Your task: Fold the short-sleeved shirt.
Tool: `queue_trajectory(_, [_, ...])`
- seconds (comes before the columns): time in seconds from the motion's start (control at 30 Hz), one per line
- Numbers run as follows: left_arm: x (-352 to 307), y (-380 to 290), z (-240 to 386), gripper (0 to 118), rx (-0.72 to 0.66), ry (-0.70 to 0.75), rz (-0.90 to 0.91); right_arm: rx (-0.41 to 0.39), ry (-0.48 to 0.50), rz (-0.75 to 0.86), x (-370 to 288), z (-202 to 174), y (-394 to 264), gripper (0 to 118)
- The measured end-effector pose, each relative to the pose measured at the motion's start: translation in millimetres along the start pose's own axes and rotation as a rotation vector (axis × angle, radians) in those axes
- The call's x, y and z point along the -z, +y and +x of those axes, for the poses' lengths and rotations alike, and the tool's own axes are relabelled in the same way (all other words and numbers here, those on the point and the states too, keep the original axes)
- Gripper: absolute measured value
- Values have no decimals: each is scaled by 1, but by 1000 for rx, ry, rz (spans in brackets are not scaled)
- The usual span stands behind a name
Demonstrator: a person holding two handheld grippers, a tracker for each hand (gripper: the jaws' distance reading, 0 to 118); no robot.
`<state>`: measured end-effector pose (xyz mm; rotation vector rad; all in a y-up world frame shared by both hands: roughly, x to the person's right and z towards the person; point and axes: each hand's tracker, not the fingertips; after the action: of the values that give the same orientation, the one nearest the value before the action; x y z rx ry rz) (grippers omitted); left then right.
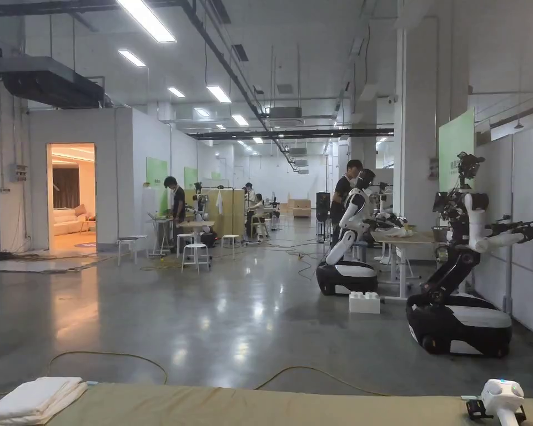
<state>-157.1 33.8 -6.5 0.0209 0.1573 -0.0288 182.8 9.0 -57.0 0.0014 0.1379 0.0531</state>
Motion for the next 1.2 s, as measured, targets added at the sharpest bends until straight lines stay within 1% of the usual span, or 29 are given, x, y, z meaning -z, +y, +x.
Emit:
queue_trajectory(0.2, [3, 0, -2, 0, 25, 4, 0, -6, 5, -1, 1, -1, 2, 0])
queue_trajectory(0.23, [4, 2, -2, 0, 49, 3, 4, -16, 11, 0, 3, -1, 5, 0])
queue_trajectory(0.27, [5, 2, -1, 0, 124, -17, 1, -78, 39, -1, 7, -2, 9, 0])
queue_trajectory(0.33, [8, 3, 1, 0, 370, -4, 3, -287, -2, 4, 11, -11, 15, 0])
queue_trajectory(0.37, [14, -2, 2, 0, 532, 20, 2, -450, -23, 2, 13, -17, 13, 0])
queue_trajectory(0.4, [16, -6, 4, 0, 661, 25, 8, -593, -33, 2, 15, -22, 8, 0])
queue_trajectory(0.47, [17, -22, 10, 0, 939, -9, -15, -923, -54, 0, 19, -32, -13, 0])
queue_trajectory(0.5, [19, -30, 14, 0, 1077, -20, -41, -1076, -53, -7, 20, -35, -26, 0])
queue_trajectory(0.57, [22, -60, 17, 0, 1407, -60, -75, -1380, -29, -5, 20, -38, -57, 0])
queue_trajectory(0.6, [22, -78, 18, 0, 1551, -103, -85, -1497, 6, 3, 19, -37, -72, 0])
queue_trajectory(0.63, [22, -93, 19, 0, 1642, -145, -84, -1576, 43, 6, 17, -36, -83, 0])
queue_trajectory(0.67, [19, -108, 19, 0, 1695, -194, -108, -1646, 70, 6, 15, -36, -92, 0])
queue_trajectory(0.7, [17, -119, 21, 0, 1702, -235, -129, -1673, 85, 5, 14, -36, -99, 0])
queue_trajectory(0.73, [13, -128, 23, 0, 1678, -295, -166, -1685, 106, 4, 12, -33, -102, 0])
queue_trajectory(0.77, [9, -130, 25, 0, 1632, -315, -163, -1670, 112, -2, 12, -33, -104, 0])
queue_trajectory(0.83, [7, -129, 29, 0, 1553, -299, -150, -1625, 93, -11, 13, -34, -99, 0])
queue_trajectory(0.9, [6, -115, 30, 0, 1484, -233, -103, -1539, 37, -2, 15, -30, -82, 0])
queue_trajectory(0.93, [7, -103, 29, 0, 1428, -192, -92, -1472, 3, 7, 16, -30, -73, 0])
queue_trajectory(0.97, [11, -90, 29, 0, 1333, -126, -87, -1377, -35, 6, 17, -29, -60, 0])
queue_trajectory(1.0, [13, -77, 27, 0, 1224, -89, -83, -1284, -69, 6, 18, -24, -50, 0])
queue_trajectory(1.03, [15, -57, 24, 0, 1077, -69, -86, -1157, -100, 5, 19, -20, -38, 0])
queue_trajectory(1.07, [17, -41, 20, 0, 910, -48, -79, -1006, -123, -2, 19, -16, -26, 0])
queue_trajectory(1.13, [17, -19, 6, 0, 566, -28, -71, -667, -140, -25, 17, -6, -14, 0])
queue_trajectory(1.17, [15, -12, -3, 0, 372, -51, -63, -456, -88, -38, 14, 3, -14, 0])
queue_trajectory(1.2, [15, -13, -13, 0, 181, -101, -55, -249, -3, -66, 13, 13, -16, 0])
